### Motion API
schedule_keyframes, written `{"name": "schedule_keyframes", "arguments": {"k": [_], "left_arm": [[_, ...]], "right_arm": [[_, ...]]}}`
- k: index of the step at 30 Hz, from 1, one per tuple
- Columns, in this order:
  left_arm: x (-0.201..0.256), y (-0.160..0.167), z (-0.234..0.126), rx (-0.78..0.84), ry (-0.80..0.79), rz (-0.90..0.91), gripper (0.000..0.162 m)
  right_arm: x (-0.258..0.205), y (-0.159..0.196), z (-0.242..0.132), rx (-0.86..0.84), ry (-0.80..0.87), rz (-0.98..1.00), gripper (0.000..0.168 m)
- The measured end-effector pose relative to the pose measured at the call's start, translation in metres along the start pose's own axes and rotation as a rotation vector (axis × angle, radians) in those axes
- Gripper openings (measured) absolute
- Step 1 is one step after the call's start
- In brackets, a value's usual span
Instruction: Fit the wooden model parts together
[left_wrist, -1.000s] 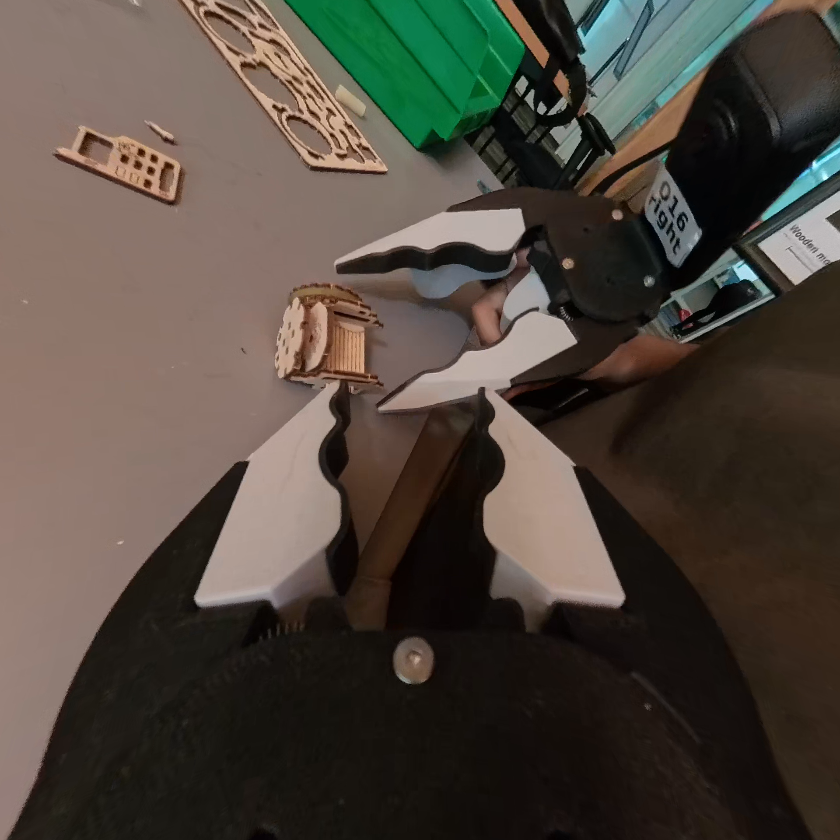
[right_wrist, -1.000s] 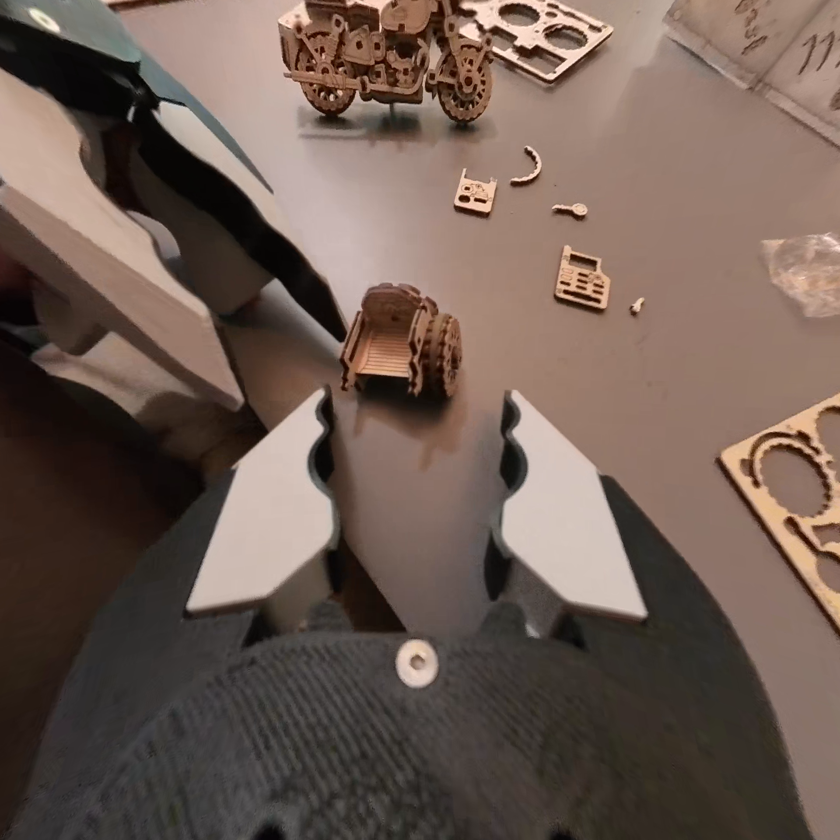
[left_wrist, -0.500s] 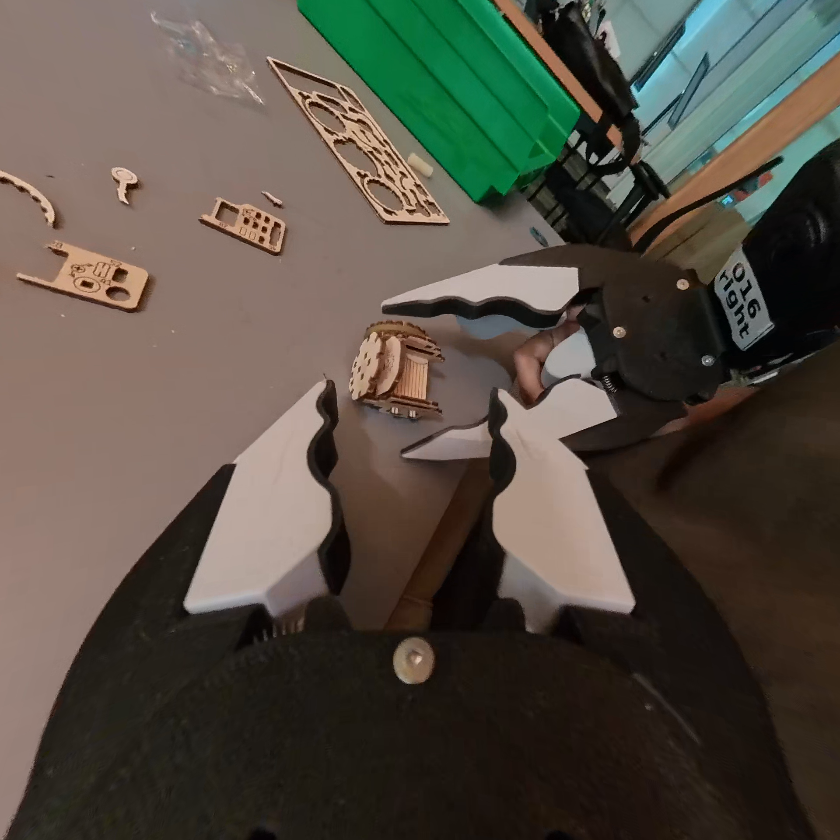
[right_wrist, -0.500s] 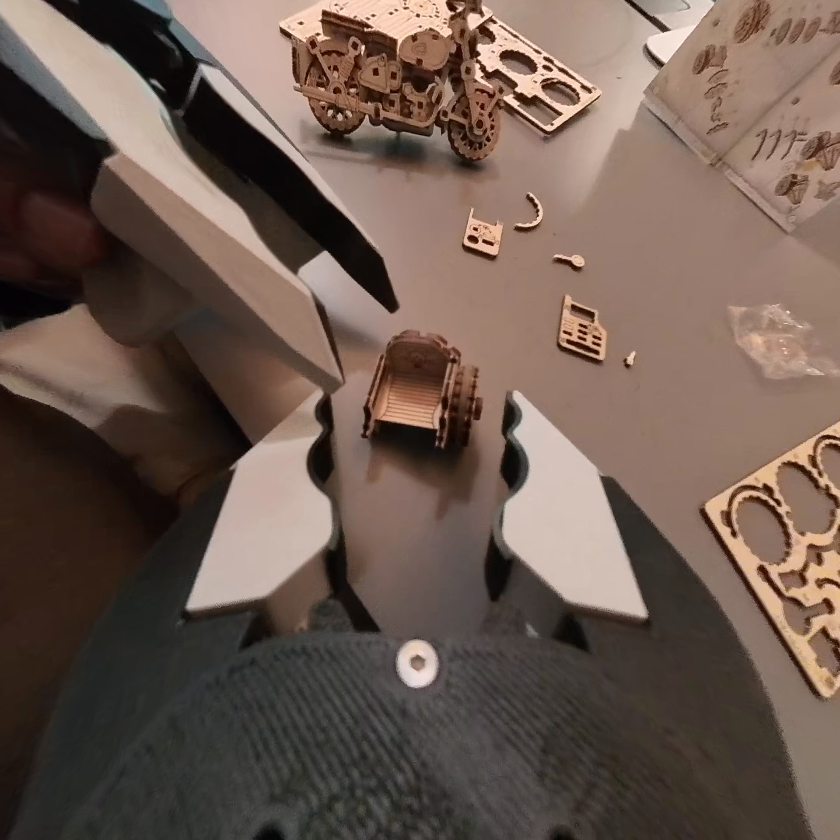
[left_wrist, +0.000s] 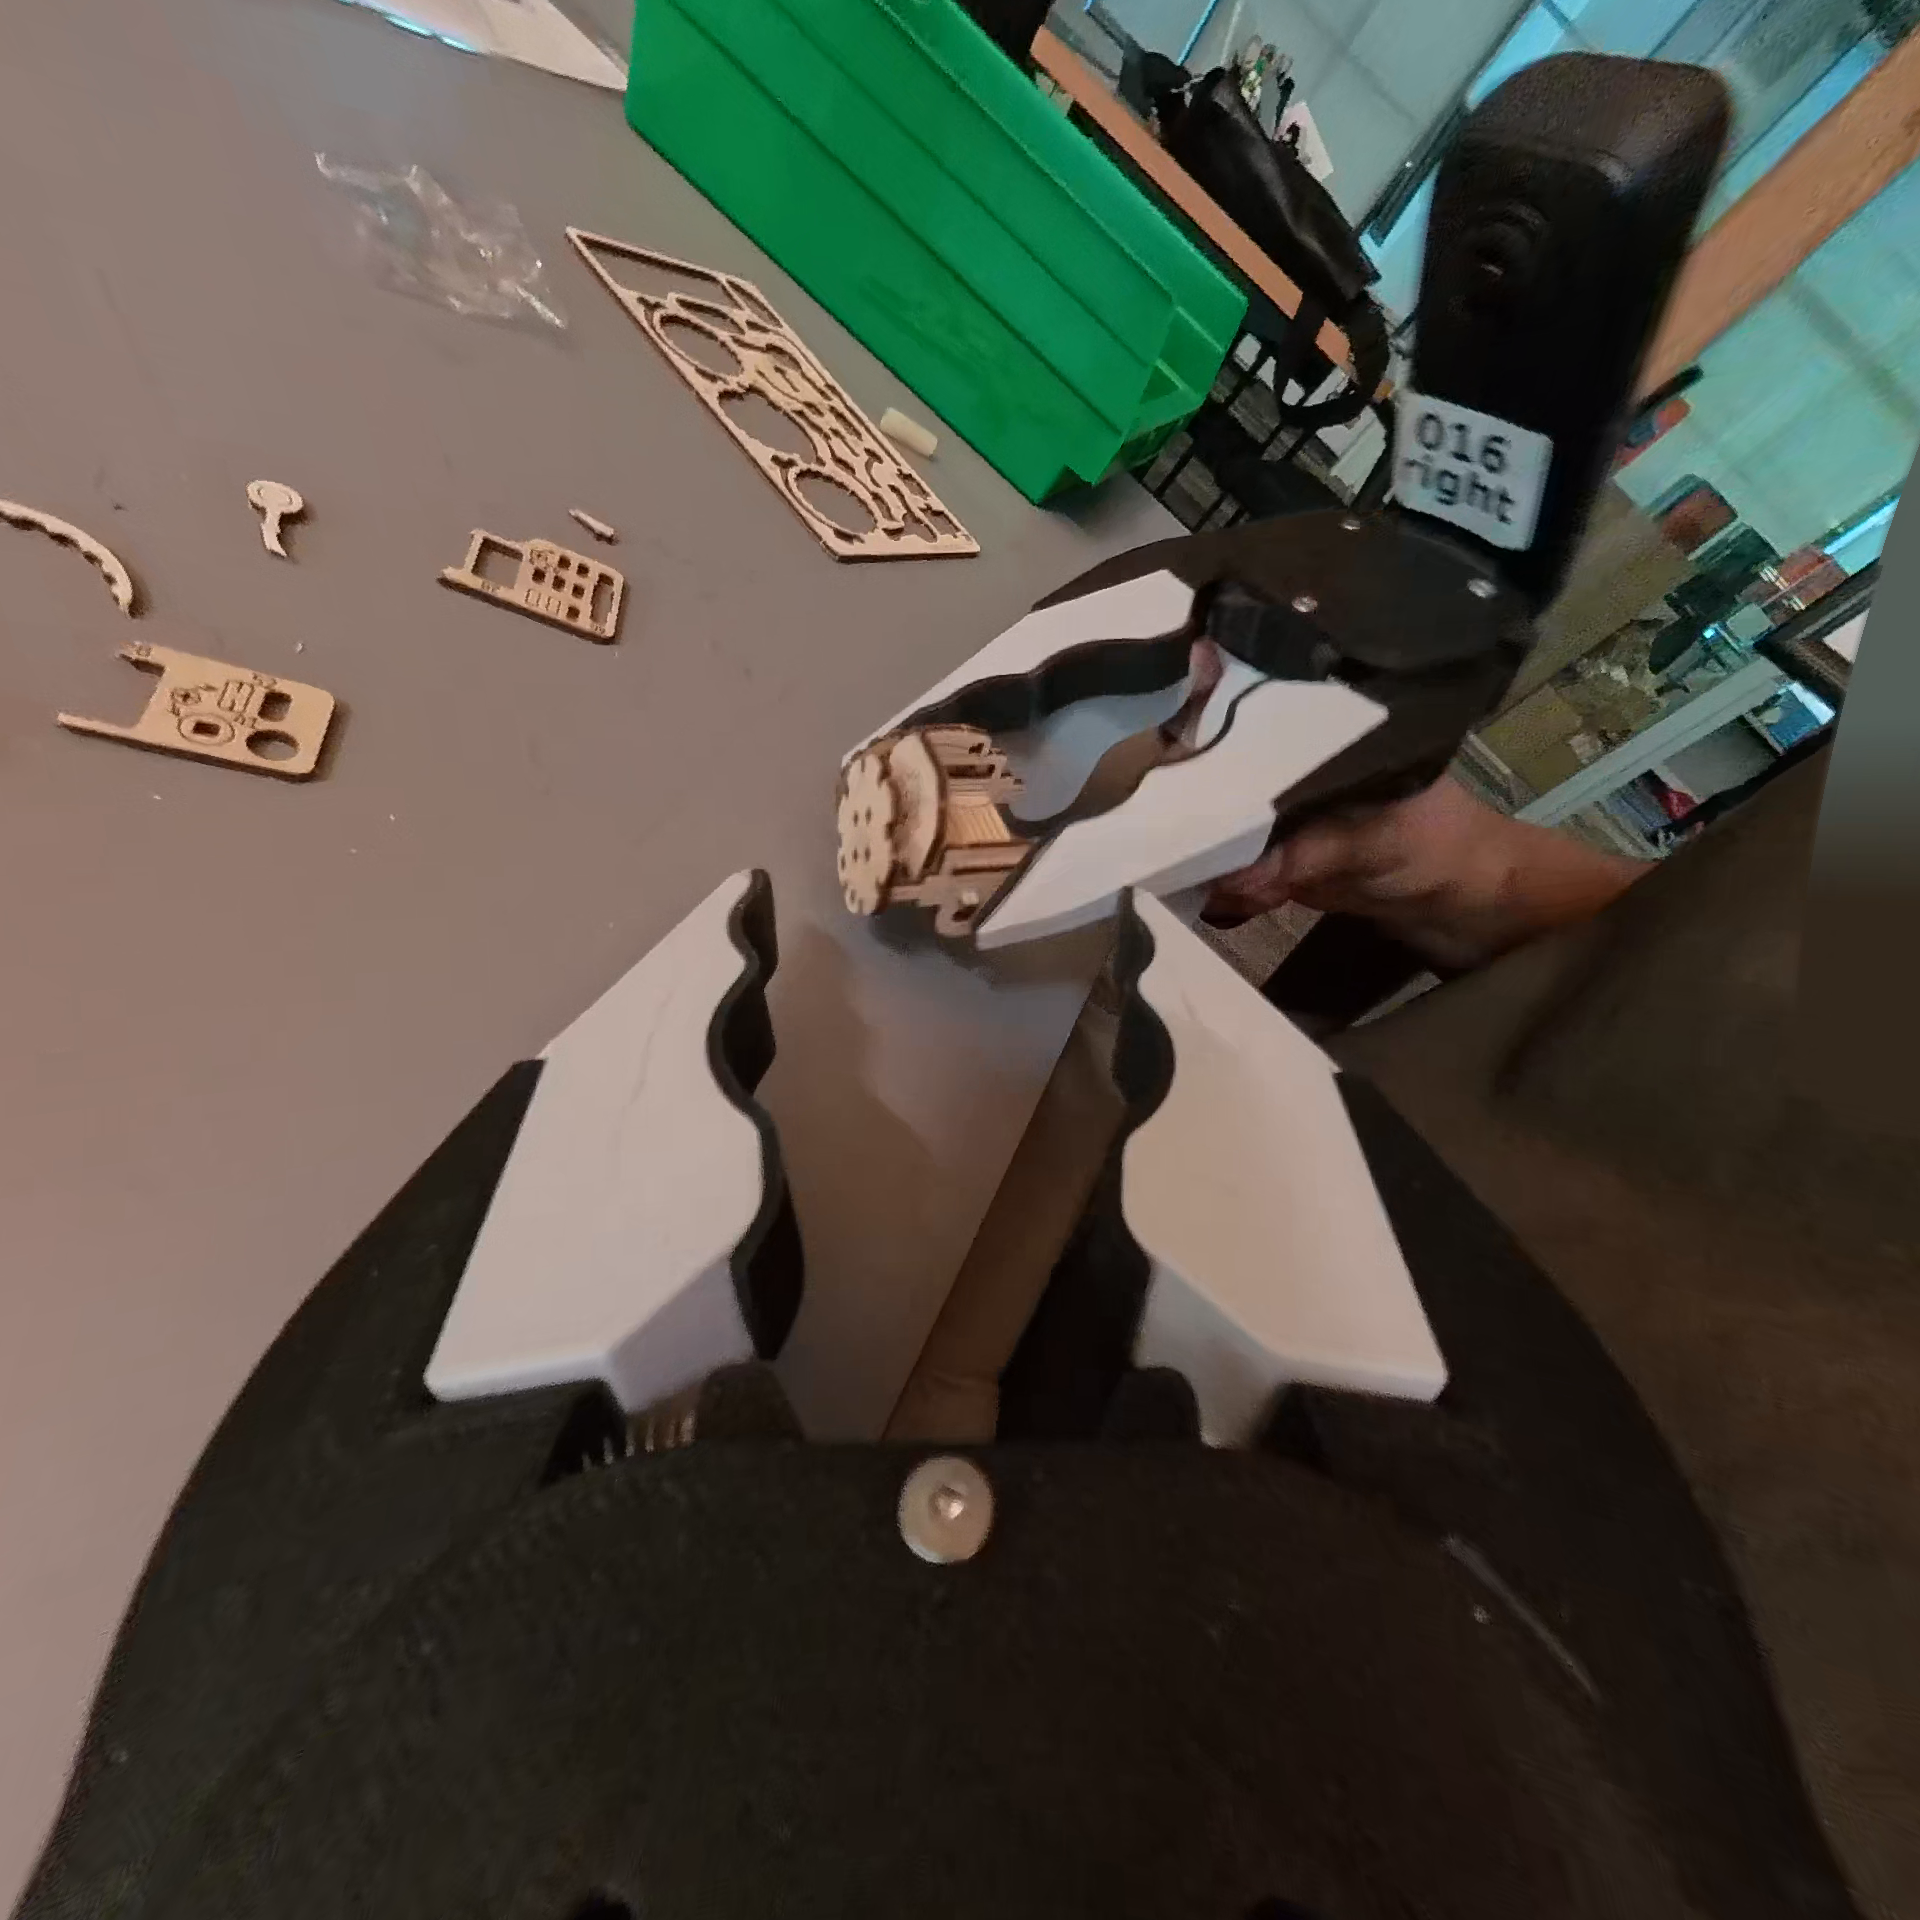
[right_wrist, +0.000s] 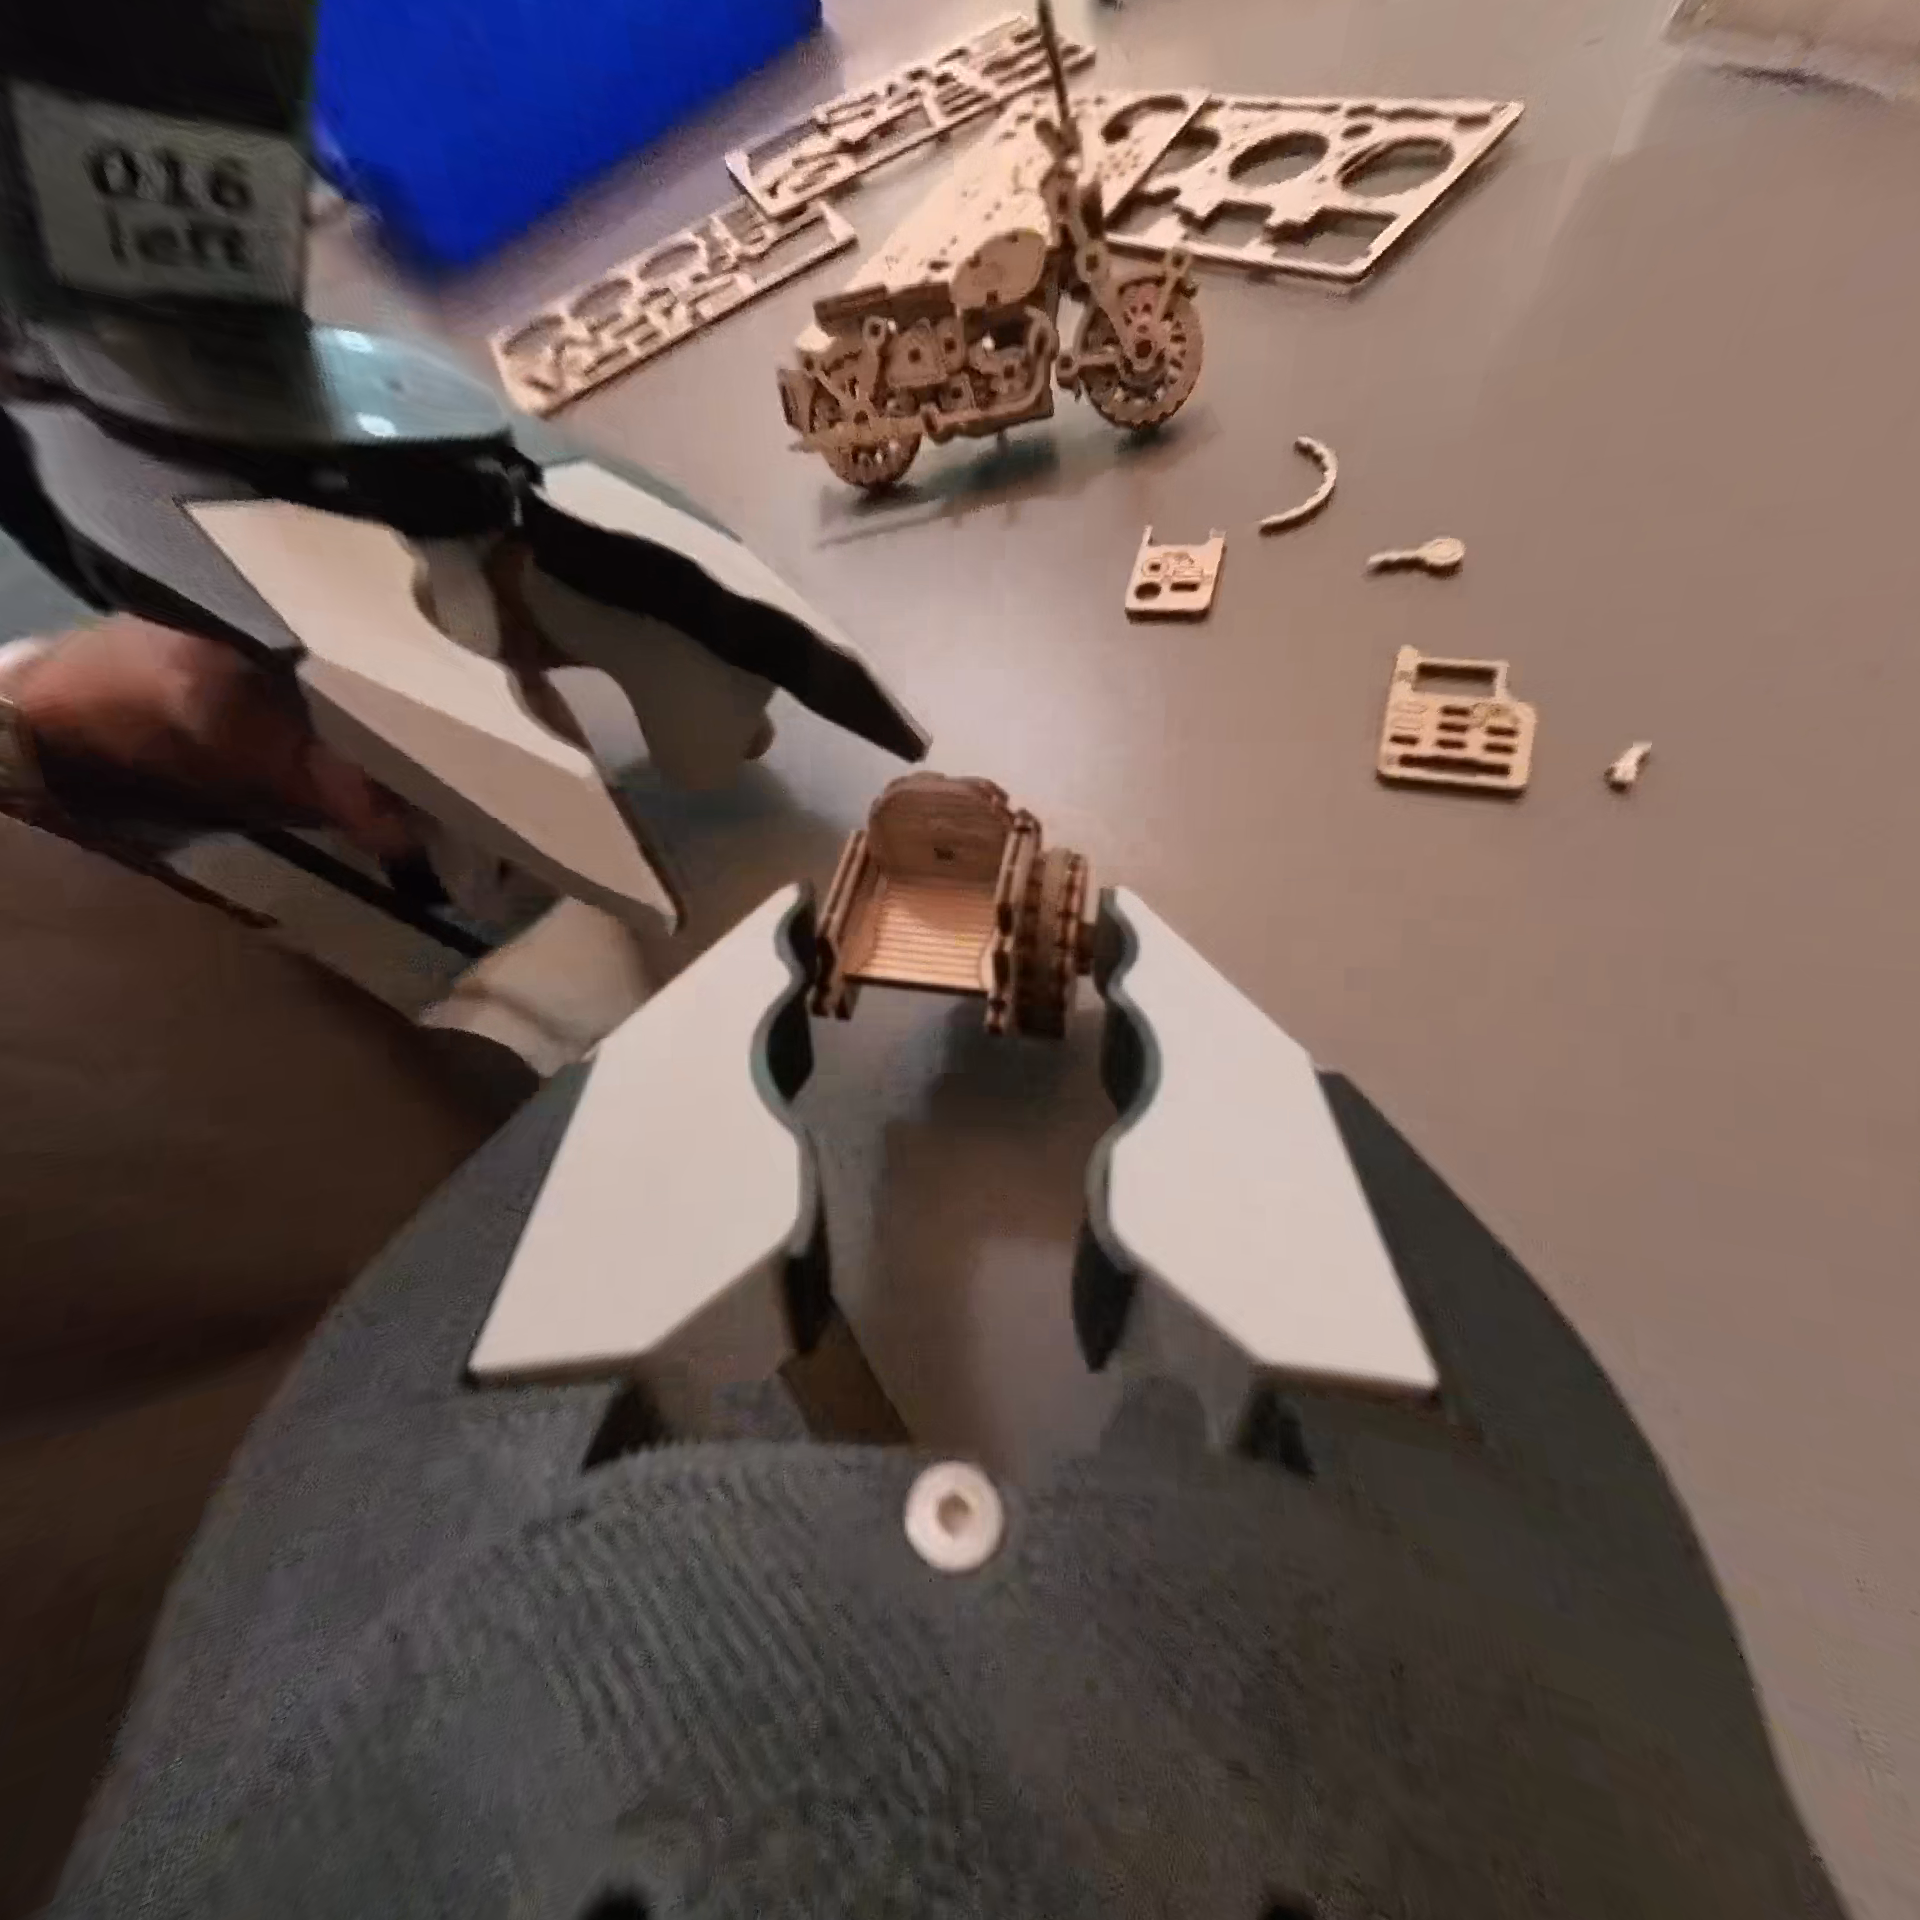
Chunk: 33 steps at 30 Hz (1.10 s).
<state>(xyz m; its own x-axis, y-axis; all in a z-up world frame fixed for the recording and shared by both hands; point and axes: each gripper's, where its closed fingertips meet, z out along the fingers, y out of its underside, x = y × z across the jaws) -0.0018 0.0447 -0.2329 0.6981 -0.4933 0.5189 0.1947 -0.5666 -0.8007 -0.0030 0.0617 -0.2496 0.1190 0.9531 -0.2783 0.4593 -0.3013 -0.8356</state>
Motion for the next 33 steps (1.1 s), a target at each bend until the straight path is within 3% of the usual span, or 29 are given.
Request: {"name": "schedule_keyframes", "arguments": {"k": [1, 6, 16, 33], "left_arm": [[0.001, 0.0, -0.001, 0.001, 0.012, 0.005, 0.055], [0.006, -0.004, -0.003, 0.018, 0.052, 0.006, 0.032], [0.017, -0.006, 0.002, 0.038, 0.102, -0.016, 0.009], [0.013, -0.011, -0.003, 0.073, 0.128, -0.098, 0.001]], "right_arm": [[-0.003, -0.003, -0.003, 0.026, -0.065, 0.07, 0.052], [-0.011, -0.012, -0.018, 0.104, -0.308, 0.339, 0.052], [-0.019, -0.005, -0.016, 0.07, -0.386, 0.43, 0.052], [-0.013, -0.004, -0.013, 0.075, -0.369, 0.47, 0.051]]}}
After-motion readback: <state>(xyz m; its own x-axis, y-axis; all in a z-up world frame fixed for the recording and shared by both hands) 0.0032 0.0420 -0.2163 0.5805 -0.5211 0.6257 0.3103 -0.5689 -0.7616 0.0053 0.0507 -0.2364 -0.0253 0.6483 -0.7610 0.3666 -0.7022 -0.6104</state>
